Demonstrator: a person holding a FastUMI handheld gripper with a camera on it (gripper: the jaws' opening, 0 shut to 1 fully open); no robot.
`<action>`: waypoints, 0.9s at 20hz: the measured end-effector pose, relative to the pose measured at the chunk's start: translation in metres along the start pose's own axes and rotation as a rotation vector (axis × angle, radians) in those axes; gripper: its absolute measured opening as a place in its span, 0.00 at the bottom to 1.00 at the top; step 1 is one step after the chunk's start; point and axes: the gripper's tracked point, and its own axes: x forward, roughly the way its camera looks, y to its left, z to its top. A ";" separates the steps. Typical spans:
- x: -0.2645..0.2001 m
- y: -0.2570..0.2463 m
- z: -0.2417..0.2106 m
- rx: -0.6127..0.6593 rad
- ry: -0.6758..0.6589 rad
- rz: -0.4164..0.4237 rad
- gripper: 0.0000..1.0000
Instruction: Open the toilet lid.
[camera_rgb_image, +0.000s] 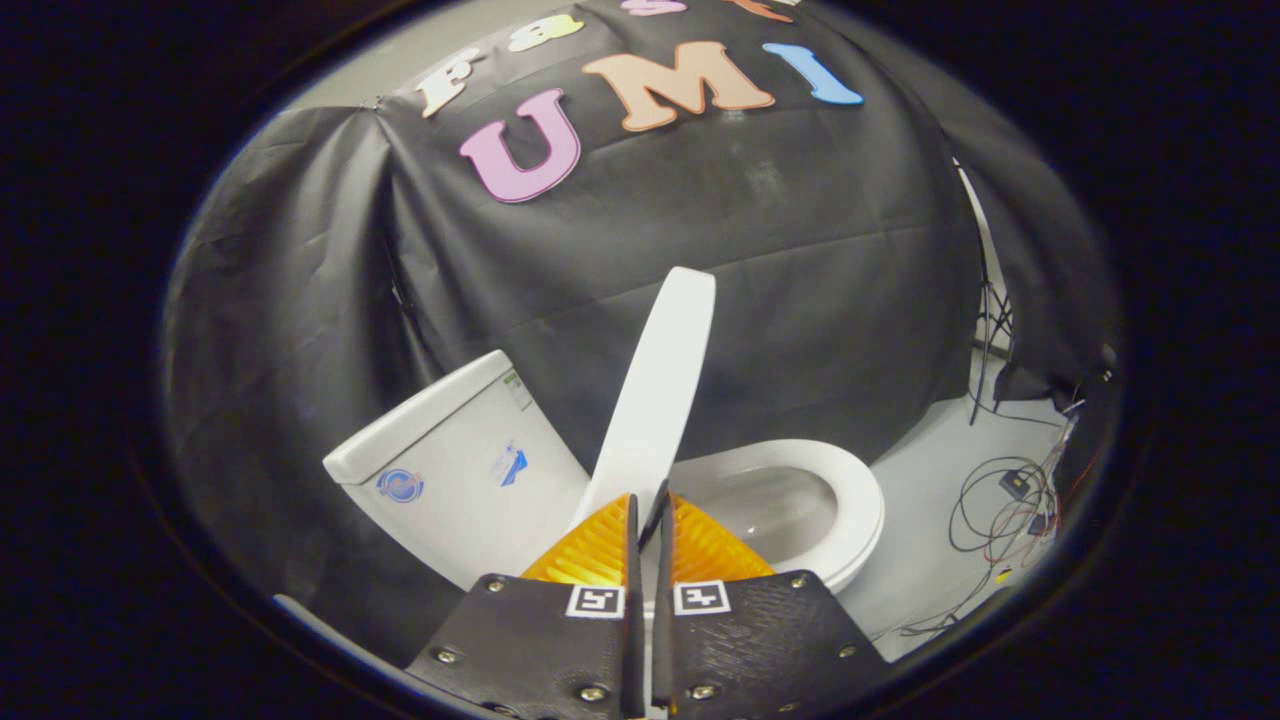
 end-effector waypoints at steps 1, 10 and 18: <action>0.000 0.004 0.001 -0.001 -0.005 0.005 0.04; 0.000 0.040 0.012 -0.057 -0.037 0.043 0.04; 0.002 0.076 0.017 -0.117 -0.071 0.061 0.04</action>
